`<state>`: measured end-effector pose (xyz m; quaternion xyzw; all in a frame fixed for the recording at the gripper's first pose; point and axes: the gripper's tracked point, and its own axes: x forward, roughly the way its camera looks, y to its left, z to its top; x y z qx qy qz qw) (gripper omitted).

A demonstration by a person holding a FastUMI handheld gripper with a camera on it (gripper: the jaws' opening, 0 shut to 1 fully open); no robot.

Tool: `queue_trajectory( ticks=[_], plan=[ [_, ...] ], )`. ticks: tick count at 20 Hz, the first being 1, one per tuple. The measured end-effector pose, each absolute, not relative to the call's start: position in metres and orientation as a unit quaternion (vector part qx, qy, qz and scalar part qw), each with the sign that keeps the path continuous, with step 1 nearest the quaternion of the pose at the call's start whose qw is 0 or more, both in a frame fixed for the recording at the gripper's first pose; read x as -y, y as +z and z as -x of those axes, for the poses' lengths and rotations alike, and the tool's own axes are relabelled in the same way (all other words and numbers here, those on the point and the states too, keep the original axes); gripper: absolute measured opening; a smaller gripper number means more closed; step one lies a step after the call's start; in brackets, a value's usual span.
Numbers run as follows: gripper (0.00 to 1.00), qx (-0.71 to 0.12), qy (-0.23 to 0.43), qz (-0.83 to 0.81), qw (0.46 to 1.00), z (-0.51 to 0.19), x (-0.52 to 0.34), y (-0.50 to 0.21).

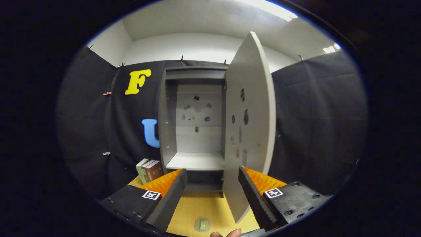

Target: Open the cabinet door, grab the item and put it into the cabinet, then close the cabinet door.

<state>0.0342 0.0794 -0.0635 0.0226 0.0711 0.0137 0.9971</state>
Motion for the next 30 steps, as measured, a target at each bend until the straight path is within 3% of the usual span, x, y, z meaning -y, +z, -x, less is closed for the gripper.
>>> queue_trajectory(
  ticks=[9, 17, 20, 23, 24, 25, 27, 28, 30],
  plan=[
    [0.99, -0.284, 0.031, -0.038, 0.958, -0.05, -0.129, -0.301],
    [0.99, -0.407, 0.005, -0.054, 0.912, -0.05, -0.134, -0.493],
    [0.79, -0.431, -0.019, -0.041, 0.901, -0.056, -0.115, -0.538],
    [0.72, -0.457, -0.033, -0.038, 0.888, -0.059, -0.105, -0.567],
    [0.55, -0.471, -0.035, -0.033, 0.881, -0.054, -0.104, -0.575],
    [0.44, -0.464, -0.032, -0.028, 0.885, -0.053, -0.104, -0.57],
    [0.41, -0.457, -0.032, -0.015, 0.889, -0.06, -0.104, -0.571],
    [0.2, -0.464, -0.033, -0.009, 0.885, -0.057, -0.102, -0.575],
    [0.2, -0.461, -0.026, 0.006, 0.887, -0.058, -0.102, -0.573]
  ],
)
